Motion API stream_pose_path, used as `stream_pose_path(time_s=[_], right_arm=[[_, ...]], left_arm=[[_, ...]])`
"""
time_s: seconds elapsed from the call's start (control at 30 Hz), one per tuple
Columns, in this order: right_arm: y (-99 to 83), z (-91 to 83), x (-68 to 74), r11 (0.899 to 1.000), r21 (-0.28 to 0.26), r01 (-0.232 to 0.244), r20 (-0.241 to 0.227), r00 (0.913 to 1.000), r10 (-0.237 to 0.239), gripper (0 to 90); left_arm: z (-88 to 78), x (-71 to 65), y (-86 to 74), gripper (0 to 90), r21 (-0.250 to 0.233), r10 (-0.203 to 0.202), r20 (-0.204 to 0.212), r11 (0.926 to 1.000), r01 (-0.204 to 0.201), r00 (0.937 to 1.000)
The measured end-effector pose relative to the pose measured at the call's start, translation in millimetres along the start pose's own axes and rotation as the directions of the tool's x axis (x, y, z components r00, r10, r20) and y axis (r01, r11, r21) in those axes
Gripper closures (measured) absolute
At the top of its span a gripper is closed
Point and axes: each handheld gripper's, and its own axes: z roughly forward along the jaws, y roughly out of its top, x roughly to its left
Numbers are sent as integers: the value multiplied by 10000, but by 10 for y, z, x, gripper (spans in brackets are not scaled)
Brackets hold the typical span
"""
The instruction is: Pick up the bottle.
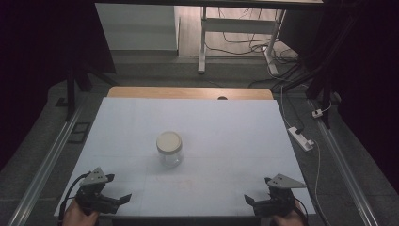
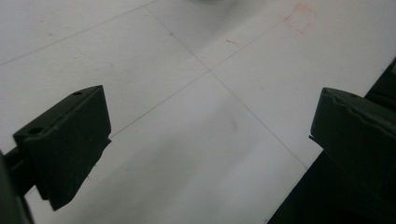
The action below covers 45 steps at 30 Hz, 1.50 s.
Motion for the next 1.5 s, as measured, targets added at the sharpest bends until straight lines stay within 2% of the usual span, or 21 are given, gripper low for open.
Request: stream_pose_path(time_s=[0.23,0.4,0.77,1.03,1.27,1.5], right_arm=[[1,2,3,10000,29,26,2,10000,-26,0],[2,6,5,10000,56,71,-3,10000,-71,0],[4,15,10,9998,142,146,-13,9999,-146,0],[4,15,9,9998,146,146,-24,9999,-146,0],[4,15,12,9997,153,179,-21,9998,-179,0],[4,16,14,9997,168,195,-36,9998,-194,0]], left_arm=[[82,-19,76,0,-172,683,-70,9975,-684,9976],[142,3,122,0,-341,725,153,9968,-719,9973],[327,49,248,3,-197,707,529,9974,-697,9961],[442,77,389,1,-338,1252,563,9918,-1234,9905],[567,98,534,1,-506,1180,706,9921,-1146,9905],[728,91,695,0,-405,1339,558,9905,-1318,9894]])
